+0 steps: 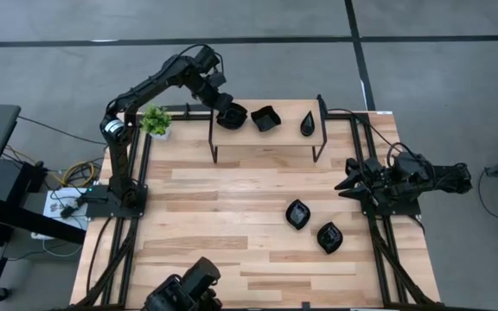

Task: Pick & Place Mini shaped plates
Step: Stack the black plate on top of the black plate on the shelf

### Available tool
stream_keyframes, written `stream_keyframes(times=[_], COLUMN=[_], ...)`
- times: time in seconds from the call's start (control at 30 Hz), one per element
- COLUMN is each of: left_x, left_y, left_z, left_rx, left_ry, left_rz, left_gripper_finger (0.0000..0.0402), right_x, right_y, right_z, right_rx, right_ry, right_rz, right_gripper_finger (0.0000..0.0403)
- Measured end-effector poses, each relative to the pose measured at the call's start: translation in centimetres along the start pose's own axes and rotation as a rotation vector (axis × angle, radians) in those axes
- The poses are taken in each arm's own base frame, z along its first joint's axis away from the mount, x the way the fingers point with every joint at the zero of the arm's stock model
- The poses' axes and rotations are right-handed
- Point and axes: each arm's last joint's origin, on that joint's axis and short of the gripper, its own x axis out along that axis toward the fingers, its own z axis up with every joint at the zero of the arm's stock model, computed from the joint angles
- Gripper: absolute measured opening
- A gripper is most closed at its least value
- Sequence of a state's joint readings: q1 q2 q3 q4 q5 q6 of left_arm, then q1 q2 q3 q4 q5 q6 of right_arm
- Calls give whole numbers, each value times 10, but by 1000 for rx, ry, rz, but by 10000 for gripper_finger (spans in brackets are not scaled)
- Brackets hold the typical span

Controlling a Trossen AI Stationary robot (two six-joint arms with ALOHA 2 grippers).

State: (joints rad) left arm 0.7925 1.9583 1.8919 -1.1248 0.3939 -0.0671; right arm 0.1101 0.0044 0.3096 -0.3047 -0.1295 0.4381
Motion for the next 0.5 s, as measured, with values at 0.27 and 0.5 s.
stream_keyframes(times=[0.27,0.5], left_x=[0,0], left_y=[1,1], left_z=[0,2], left_rx=[43,65], left_ry=[-1,-21], left_rz=[34,39], left_gripper_finger=[16,61], right_x=[0,0], right_y=[0,0], right_z=[0,0], right_rx=[0,-1], right_ry=[0,-2], right_rz=[0,1], right_gripper_finger=[112,112])
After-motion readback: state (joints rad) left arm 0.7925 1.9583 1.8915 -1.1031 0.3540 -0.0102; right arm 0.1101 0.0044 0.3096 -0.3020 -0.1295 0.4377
